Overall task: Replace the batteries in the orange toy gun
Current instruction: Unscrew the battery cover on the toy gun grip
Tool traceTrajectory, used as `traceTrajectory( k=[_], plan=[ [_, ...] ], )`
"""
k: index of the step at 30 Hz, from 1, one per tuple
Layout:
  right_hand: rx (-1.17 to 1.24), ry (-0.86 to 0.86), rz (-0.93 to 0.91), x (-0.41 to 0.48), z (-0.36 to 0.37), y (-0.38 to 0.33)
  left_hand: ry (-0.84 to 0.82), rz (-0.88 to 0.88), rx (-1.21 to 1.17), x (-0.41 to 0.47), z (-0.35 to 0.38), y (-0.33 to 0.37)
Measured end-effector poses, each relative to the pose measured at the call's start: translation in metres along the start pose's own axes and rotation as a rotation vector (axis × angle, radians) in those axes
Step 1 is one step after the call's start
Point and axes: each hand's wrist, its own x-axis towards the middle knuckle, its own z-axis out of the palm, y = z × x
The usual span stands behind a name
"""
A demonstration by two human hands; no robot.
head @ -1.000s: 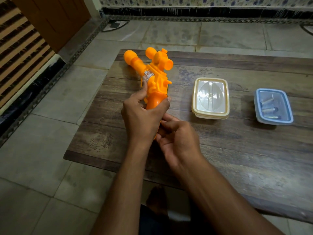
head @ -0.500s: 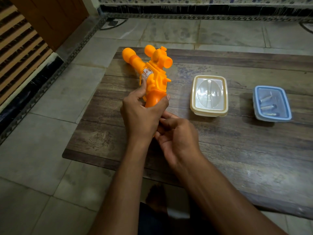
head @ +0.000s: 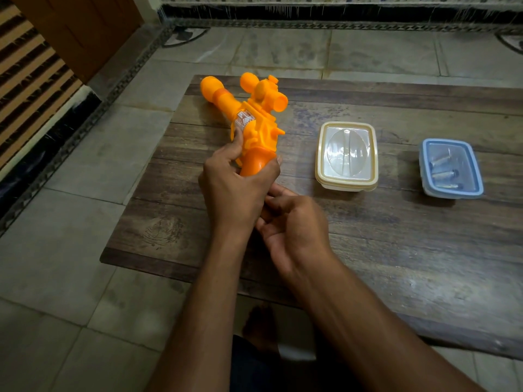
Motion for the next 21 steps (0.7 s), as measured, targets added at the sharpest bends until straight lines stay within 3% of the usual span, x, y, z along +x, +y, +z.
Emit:
traceTrajectory(
  k=[14, 21],
  plan=[
    [-0.072, -0.042, -0.094, -0.0016, -0.0015, -0.0036, -0.012, 0.003, 0.046, -0.0011, 0.0083, 0.0035],
    [0.096, -0.070, 0.041, -0.0025, -0.0044, -0.0097, -0.051, 0.034, 0.137, -0.0006, 0.0064, 0.0071]
  ],
)
